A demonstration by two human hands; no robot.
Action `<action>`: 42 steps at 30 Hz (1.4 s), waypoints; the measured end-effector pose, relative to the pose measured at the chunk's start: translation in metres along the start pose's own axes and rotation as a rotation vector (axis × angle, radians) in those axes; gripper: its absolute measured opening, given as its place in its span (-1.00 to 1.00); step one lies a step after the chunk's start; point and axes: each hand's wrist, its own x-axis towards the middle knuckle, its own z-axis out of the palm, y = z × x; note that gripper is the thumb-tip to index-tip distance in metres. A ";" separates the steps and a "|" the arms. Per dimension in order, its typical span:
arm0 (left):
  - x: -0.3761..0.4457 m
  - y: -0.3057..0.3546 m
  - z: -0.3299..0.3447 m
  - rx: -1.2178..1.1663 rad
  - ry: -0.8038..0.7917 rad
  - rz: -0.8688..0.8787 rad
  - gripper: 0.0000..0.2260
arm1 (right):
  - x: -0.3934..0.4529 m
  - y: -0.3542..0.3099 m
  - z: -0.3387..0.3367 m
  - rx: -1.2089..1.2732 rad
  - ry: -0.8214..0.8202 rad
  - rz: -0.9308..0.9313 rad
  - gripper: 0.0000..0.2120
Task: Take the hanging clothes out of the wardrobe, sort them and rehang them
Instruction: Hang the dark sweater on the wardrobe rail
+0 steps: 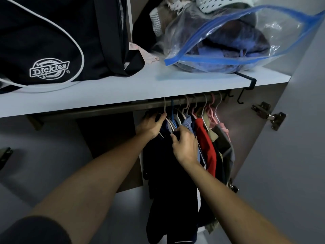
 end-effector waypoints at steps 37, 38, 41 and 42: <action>-0.462 -0.001 -0.070 0.340 0.203 -0.366 -0.41 | -0.179 -0.013 -0.128 0.101 -0.488 -0.716 -0.50; -0.493 0.002 -0.075 0.369 0.229 -0.402 -0.42 | -0.196 -0.026 -0.131 0.136 -0.523 -0.765 -0.50; -0.582 0.010 -0.093 0.430 0.300 -0.495 -0.43 | -0.258 -0.070 -0.138 0.244 -0.621 -0.922 -0.52; -0.610 0.012 -0.099 0.436 0.324 -0.531 -0.43 | -0.282 -0.086 -0.141 0.275 -0.660 -0.968 -0.52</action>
